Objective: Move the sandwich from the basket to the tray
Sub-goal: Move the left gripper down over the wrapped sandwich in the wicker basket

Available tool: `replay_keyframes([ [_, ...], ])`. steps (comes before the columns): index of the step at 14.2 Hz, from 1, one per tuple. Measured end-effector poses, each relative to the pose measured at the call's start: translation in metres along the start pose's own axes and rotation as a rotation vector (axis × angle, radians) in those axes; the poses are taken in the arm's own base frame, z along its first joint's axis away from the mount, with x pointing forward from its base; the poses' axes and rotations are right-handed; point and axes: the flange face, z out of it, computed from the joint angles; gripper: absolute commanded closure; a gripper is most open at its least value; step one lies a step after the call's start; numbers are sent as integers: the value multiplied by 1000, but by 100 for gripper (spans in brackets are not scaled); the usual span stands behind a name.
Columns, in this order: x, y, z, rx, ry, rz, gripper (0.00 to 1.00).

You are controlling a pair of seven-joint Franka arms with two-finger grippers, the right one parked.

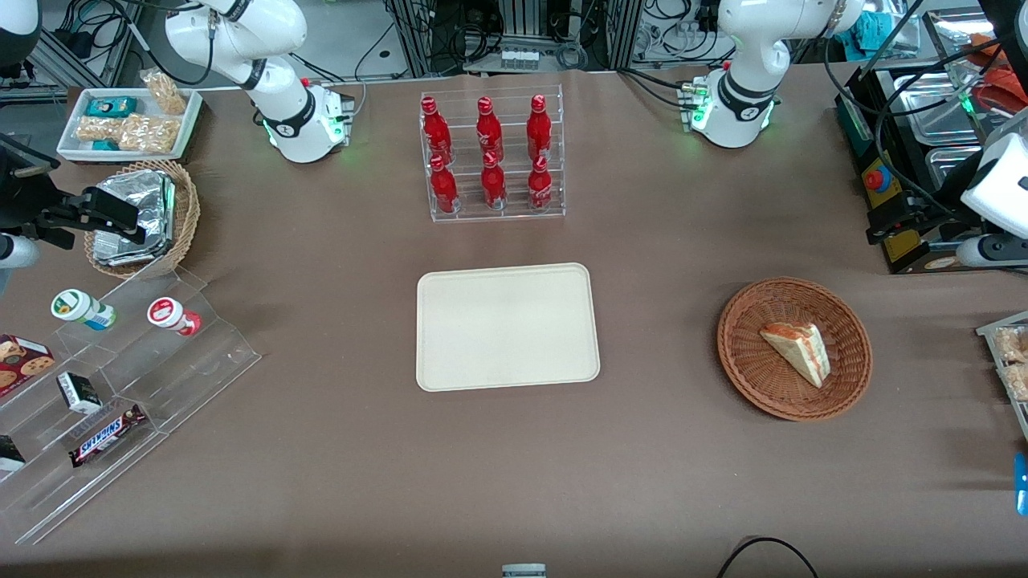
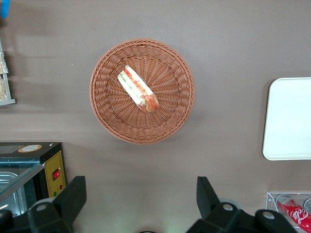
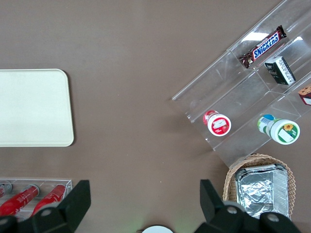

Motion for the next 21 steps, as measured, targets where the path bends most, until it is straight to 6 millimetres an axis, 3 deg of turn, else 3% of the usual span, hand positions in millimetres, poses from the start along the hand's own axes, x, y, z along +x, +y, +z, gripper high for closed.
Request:
replay_keyframes([
  [16,1,0,3,1,-6,0,0],
  [19,6,-2,24,3,-47,-3,0],
  [21,17,-2,54,3,-73,-5,0],
])
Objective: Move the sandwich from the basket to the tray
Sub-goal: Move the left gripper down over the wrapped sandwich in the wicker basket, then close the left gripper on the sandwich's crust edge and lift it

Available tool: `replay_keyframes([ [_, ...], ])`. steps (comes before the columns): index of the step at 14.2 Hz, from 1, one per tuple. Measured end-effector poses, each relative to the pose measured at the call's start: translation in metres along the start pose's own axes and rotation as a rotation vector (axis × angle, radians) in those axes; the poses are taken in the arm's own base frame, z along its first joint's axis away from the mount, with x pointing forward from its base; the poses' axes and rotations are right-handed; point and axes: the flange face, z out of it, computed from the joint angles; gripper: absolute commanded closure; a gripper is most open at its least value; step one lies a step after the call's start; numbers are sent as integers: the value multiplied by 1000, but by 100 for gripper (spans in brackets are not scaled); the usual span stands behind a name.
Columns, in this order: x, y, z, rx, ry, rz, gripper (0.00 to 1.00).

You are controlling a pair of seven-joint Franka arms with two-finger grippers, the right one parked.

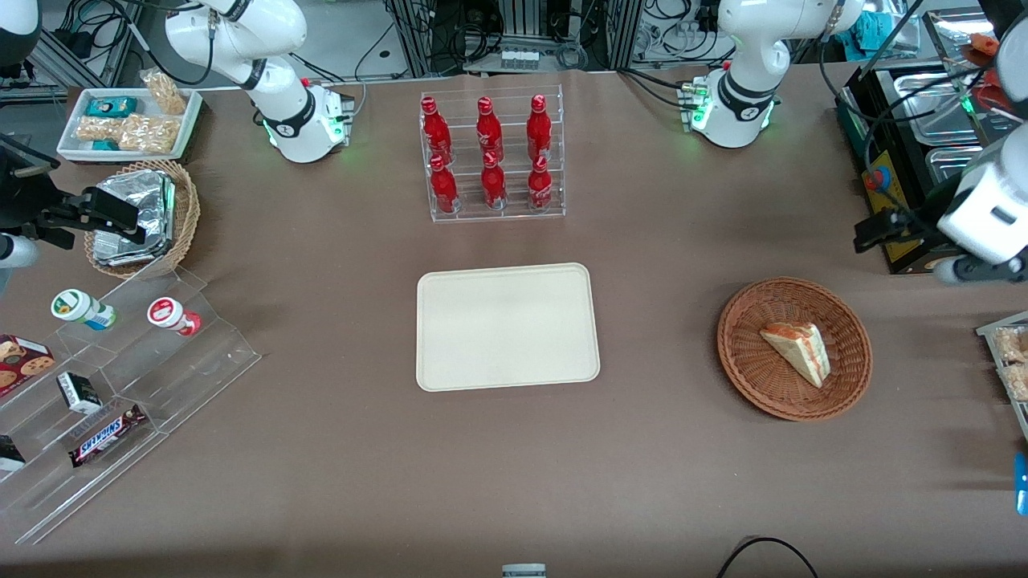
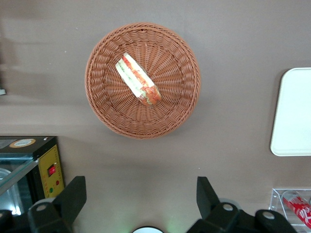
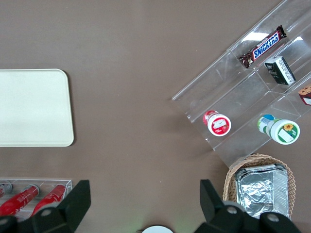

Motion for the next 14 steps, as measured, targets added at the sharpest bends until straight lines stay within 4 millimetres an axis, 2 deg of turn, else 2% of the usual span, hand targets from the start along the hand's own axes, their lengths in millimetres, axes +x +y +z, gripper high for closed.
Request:
replay_keyframes([
  [5,43,-4,96,7,27,-5,0],
  [8,64,-15,154,7,47,-24,0],
  [11,76,-25,195,8,63,-65,0],
  [14,74,-28,225,-7,106,-298,0],
])
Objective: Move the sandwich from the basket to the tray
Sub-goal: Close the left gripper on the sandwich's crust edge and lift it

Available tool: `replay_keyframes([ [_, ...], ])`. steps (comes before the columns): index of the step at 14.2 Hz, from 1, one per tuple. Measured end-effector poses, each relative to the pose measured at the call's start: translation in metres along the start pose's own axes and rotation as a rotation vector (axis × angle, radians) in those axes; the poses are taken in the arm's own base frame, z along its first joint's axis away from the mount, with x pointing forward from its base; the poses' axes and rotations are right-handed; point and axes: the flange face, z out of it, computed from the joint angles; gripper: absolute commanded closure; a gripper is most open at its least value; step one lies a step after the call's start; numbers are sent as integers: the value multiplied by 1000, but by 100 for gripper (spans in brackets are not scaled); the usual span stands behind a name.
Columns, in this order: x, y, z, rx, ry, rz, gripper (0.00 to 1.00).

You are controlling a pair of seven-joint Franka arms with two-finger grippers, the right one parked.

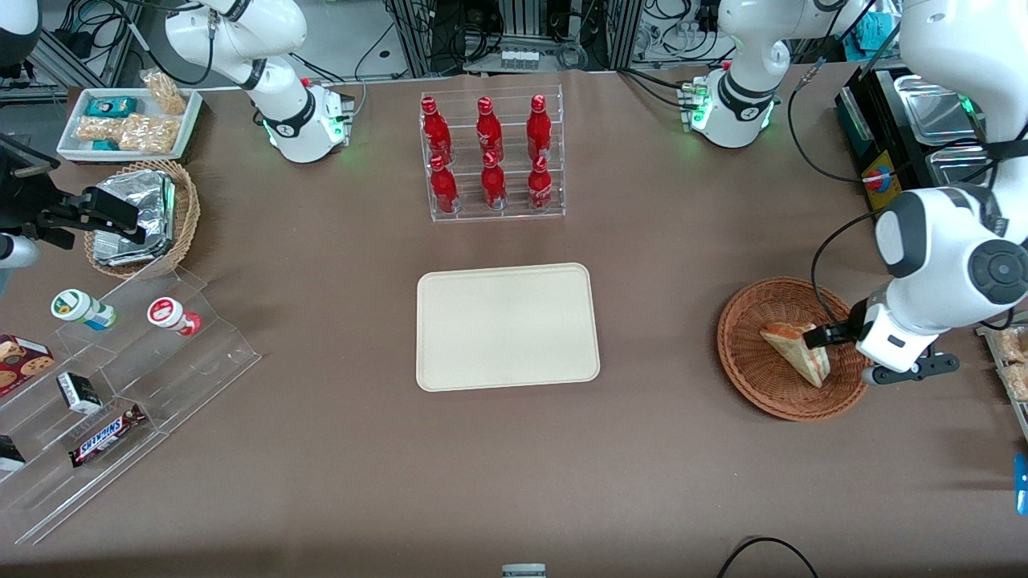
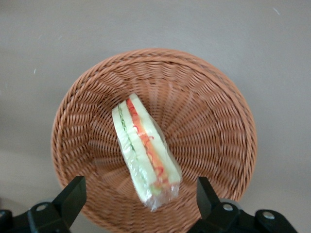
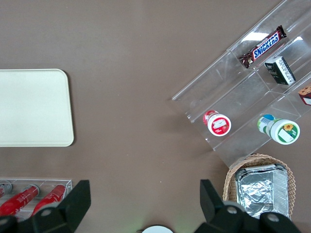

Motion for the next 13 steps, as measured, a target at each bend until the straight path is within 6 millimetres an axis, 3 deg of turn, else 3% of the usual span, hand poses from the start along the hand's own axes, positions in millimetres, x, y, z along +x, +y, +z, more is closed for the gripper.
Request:
replay_keyframes([
  [4,-11,1,26,-18,29,-413,0],
  [8,-17,0,53,2,-5,-576,0],
  [9,-17,1,62,5,-8,-593,19],
  [11,-15,2,79,3,-6,-642,81],
  [13,-15,4,84,3,-7,-664,96],
])
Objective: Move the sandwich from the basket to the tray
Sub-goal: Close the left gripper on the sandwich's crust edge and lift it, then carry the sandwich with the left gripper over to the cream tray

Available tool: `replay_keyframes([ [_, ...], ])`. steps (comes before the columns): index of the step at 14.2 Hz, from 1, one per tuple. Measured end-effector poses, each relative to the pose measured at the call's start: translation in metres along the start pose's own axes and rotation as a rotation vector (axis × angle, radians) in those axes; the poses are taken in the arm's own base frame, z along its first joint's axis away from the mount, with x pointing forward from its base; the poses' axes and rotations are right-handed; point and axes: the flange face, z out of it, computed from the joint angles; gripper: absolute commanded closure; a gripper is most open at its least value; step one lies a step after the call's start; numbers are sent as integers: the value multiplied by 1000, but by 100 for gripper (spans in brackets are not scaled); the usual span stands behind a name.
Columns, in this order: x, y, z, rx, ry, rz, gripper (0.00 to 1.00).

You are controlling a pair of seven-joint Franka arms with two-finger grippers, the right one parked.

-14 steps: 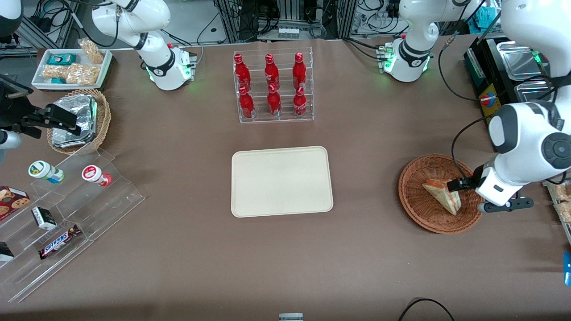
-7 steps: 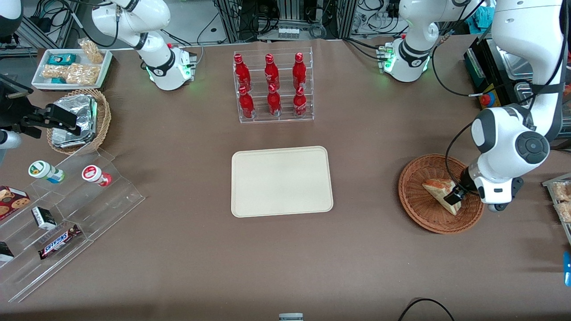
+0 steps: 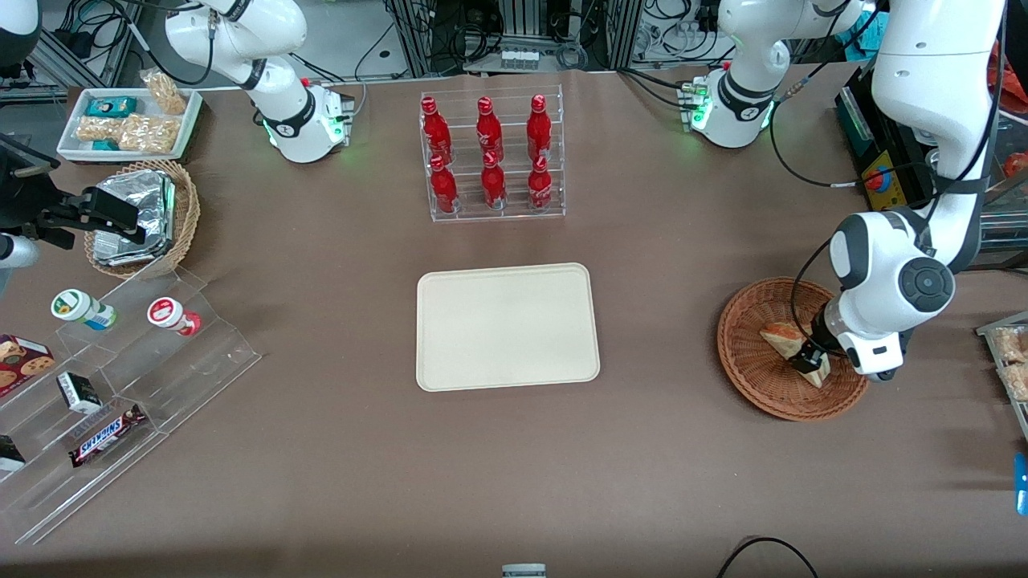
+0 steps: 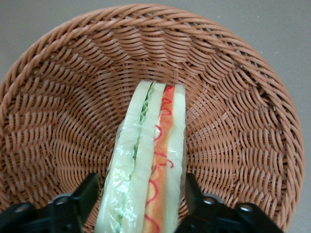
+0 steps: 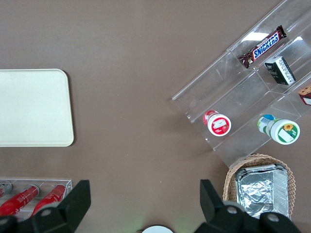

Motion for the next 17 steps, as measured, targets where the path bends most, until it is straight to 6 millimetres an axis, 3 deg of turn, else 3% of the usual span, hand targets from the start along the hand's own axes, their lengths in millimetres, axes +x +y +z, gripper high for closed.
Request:
replay_keyframes([
  [2,-2,2,-8,4,-3,11,99],
  [5,-16,5,-45,42,-31,150,100],
  [8,-54,19,-85,40,-34,435,98],
  [10,-97,45,-103,18,-19,636,99],
  [12,-157,79,-111,7,-11,756,100],
  [14,-227,113,-110,4,-8,807,100],
  [17,-317,162,-93,-5,-24,792,100],
])
